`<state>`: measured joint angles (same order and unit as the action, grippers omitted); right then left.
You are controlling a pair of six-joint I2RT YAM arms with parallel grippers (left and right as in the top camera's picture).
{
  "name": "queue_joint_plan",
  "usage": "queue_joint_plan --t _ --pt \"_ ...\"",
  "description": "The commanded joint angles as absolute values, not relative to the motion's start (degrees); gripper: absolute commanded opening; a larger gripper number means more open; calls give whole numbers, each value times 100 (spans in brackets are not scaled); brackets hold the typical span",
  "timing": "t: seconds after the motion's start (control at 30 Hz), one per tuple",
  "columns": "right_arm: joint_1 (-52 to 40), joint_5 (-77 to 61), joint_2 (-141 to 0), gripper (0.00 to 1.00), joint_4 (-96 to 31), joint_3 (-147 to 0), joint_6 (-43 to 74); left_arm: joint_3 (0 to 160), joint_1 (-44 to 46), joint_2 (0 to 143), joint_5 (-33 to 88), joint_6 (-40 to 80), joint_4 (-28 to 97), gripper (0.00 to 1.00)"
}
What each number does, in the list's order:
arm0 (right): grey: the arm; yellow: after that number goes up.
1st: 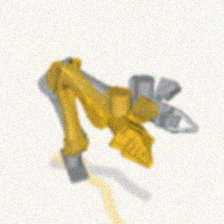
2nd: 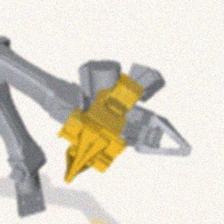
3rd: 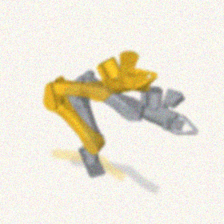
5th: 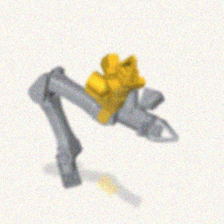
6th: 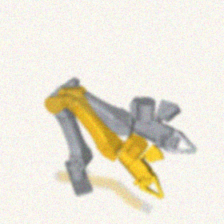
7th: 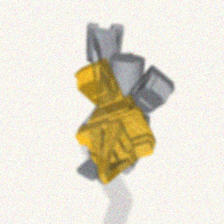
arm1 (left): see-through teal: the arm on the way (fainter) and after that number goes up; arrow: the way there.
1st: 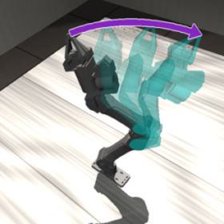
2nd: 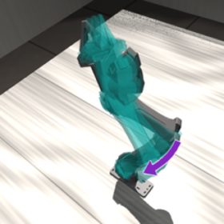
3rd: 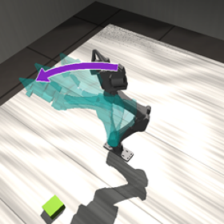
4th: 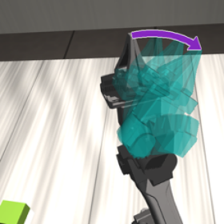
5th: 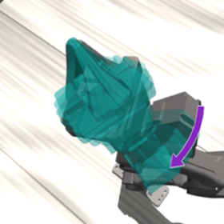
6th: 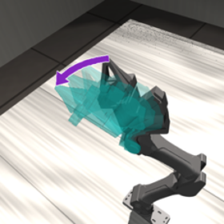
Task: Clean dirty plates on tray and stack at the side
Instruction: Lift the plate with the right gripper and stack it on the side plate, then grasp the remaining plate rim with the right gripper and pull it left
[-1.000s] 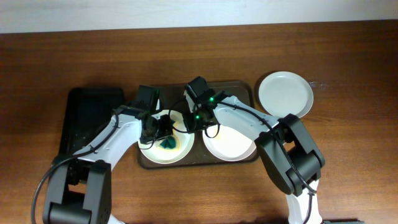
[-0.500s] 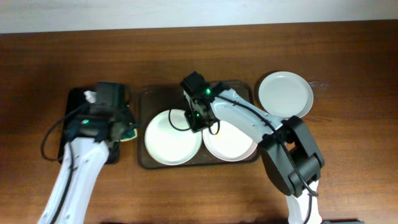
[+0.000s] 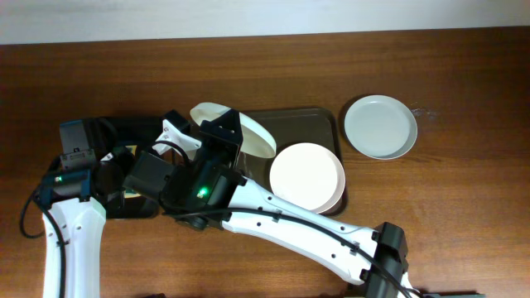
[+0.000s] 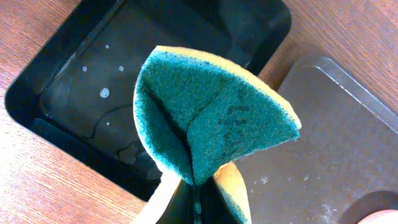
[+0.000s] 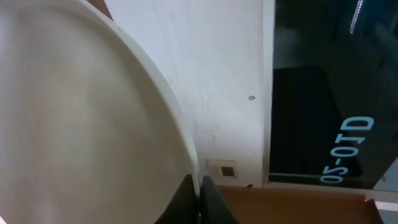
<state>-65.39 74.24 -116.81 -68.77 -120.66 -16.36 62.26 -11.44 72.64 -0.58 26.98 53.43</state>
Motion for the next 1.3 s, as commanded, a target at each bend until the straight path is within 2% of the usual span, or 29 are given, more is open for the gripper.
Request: queue_joint_plan --t 0.0,0.07,0.1,0.13,0.17,0.23,0.37,0.43,0.53,0.6,0.7,0.77,0.8,0.83,0.93,1.0,1.1,1.13,1.17,1.2,1.27 --pt "-6512 7671 -11546 4 -6875 -12189 -1581 6294 -1179 7240 8 2600 5352 0" --pt "-6394 7623 -11546 4 -6884 -12182 -1098 6294 -1177 7240 8 2600 5352 0" --pt "-6180 6989 -11546 4 -7144 -12173 3 6294 -1179 7240 8 2600 5352 0" --pt "-5819 5378 -11566 4 -7220 -12044 740 6294 -1179 7240 5 2600 5352 0" --pt "-5157 3391 -11651 4 -7408 -11767 792 6294 -1177 7240 8 2600 5354 0" --pt "-4318 2714 -11500 4 -7721 -11771 1793 6294 -1177 7240 27 2602 5371 0" --pt "-1494 399 -11262 4 -7859 -11727 1804 6294 -1177 7240 30 2600 5371 0" --pt "-115 207 -11297 4 -7826 -11358 1791 6294 -1177 7240 43 2602 5371 0" --pt "1535 102 -11299 4 -7002 -10431 1787 6294 -1177 7240 91 2602 5310 0" --pt "1881 -377 -11299 4 -6499 -9990 1785 6294 -1177 7240 91 2602 5301 0" --pt "1959 -840 -11299 5 -5747 -9251 1697 6294 -1177 7240 91 2600 5277 0" --pt "1828 -845 -11299 11 -5701 -9074 1535 6294 -1177 7240 91 2602 5271 0" --pt "1745 -843 -11299 43 -5798 -9056 1505 6294 -1177 7240 91 2600 5273 0" --pt "1680 -843 -11299 54 -5894 -9056 1507 6294 -1177 7240 91 2600 5271 0" --pt "1227 -2209 -11133 56 -6322 -9065 692 6294 -1177 7240 93 2600 5280 0" --pt "633 -2185 -10919 60 -6711 -9063 329 6294 -1177 7240 93 2600 5282 0" --pt "-786 -873 -10912 61 -6869 -8606 351 6294 -1177 7240 91 2598 5284 0" --pt "-1002 -648 -10912 59 -6722 -8403 578 6292 -1177 7240 91 2600 5284 0" --pt "-1219 -451 -10912 46 -6508 -8145 829 6294 -1177 7240 93 2600 5284 0" --pt "-1356 -311 -10912 41 -6322 -7926 1031 6292 -1177 7240 93 2600 5284 0" --pt "-1505 -268 -10912 41 -6042 -7599 1146 6289 -1177 7240 93 2600 5282 0"
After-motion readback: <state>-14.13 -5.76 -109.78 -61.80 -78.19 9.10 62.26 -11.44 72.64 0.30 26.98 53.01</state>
